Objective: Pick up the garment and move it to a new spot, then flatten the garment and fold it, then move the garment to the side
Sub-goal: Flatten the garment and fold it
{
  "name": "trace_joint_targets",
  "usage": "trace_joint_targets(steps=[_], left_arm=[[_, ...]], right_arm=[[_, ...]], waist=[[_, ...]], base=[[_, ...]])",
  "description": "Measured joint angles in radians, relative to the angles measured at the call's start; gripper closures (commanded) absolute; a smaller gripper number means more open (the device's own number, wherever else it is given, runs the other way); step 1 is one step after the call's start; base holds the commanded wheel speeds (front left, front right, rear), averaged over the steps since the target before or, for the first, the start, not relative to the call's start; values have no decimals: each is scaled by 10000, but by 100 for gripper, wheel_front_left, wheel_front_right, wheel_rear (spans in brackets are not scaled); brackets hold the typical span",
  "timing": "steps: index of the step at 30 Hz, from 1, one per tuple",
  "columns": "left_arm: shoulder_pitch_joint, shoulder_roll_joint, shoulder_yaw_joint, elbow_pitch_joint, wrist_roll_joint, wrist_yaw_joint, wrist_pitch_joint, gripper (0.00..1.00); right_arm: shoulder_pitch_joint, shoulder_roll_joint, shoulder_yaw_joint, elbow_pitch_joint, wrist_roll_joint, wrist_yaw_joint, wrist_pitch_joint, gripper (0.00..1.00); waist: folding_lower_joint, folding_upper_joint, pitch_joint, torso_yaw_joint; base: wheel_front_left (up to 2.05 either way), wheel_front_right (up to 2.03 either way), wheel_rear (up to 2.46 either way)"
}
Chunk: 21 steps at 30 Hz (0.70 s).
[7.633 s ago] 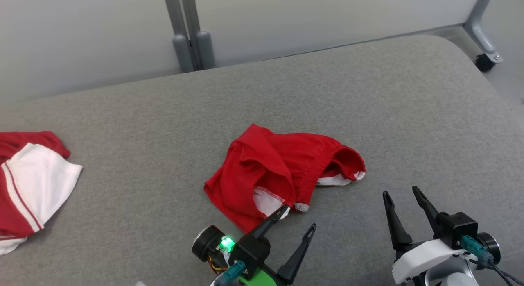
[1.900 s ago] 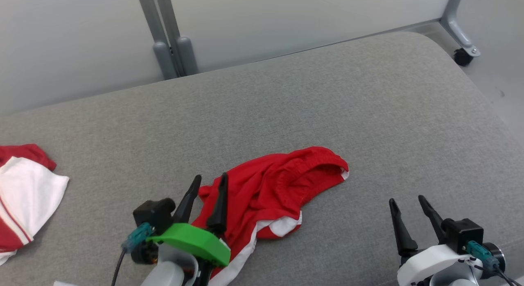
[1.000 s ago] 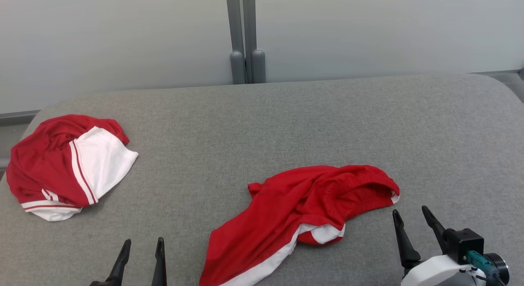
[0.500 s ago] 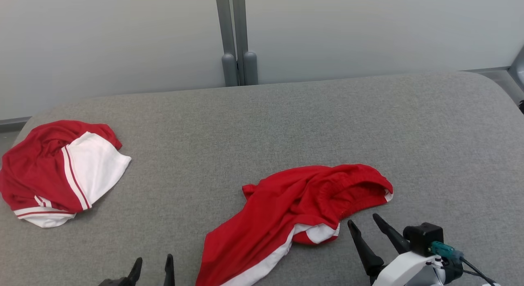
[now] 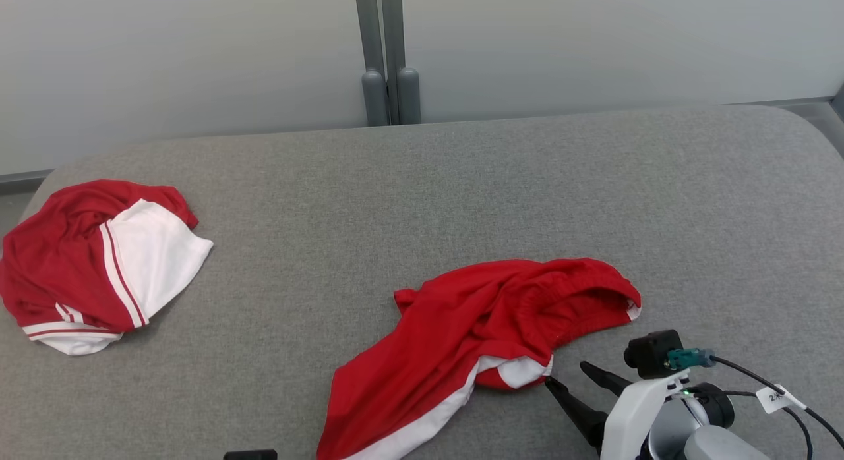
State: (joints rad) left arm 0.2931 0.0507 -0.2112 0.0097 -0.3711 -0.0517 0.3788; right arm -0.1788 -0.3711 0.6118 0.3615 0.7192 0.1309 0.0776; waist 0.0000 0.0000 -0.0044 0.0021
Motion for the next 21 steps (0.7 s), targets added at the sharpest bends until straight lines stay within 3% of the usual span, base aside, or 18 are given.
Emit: trace_joint_targets(steps=[15,16,17,18,19,20,21], left_arm=[[-831,15,-322,1344,-73,253,-127,0],[-920,13,-357,1488,-61,245,-213,17],[-1009,13,-383,1590,-61,240,-284,48],[-1098,13,-393,1685,-98,215,-324,100],[-1203,13,-453,1841,-127,180,-280,100],[-1284,48,-483,1931,-138,115,-253,100],[-1323,40,-500,1981,-182,81,-284,100]], right_arm=[[-1244,-144,1319,456,535,0,-378,0],[-1305,-151,1407,487,577,0,-414,0],[-1360,-163,1486,510,627,0,-414,7],[-1408,-190,1565,531,642,0,-449,50],[-1463,-222,1639,566,644,0,-533,62],[-1540,-245,1726,600,677,0,-596,100],[-1586,-267,1806,602,713,0,-650,100]], waist=[[0,0,636,67],[0,0,697,74],[0,0,746,81],[0,0,801,92],[0,0,851,106],[1,0,892,122],[0,0,917,133]], base=[[0,0,0],[0,0,0],[0,0,0],[0,0,0],[0,0,0],[0,0,0],[0,0,0]])
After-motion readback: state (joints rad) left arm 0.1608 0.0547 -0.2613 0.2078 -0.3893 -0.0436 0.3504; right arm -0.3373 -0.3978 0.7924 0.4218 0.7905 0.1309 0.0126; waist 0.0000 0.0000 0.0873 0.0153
